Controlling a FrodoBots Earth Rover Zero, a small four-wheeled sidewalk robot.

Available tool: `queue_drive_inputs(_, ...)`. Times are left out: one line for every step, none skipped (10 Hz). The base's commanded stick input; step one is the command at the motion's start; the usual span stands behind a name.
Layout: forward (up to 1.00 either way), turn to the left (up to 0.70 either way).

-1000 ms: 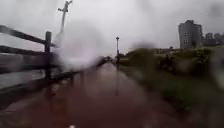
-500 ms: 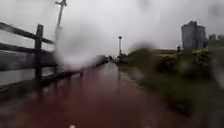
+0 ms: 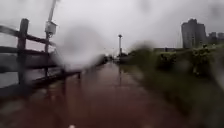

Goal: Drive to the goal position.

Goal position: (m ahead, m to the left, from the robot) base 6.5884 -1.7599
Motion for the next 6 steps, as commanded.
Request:
queue_drive_inputs(1.0,0.0)
queue_drive_inputs(1.0,0.0)
queue_drive_inputs(1.0,0.0)
queue_drive_inputs(1.0,0.0)
queue_drive_inputs(1.0,0.0)
queue_drive_inputs(1.0,0.0)
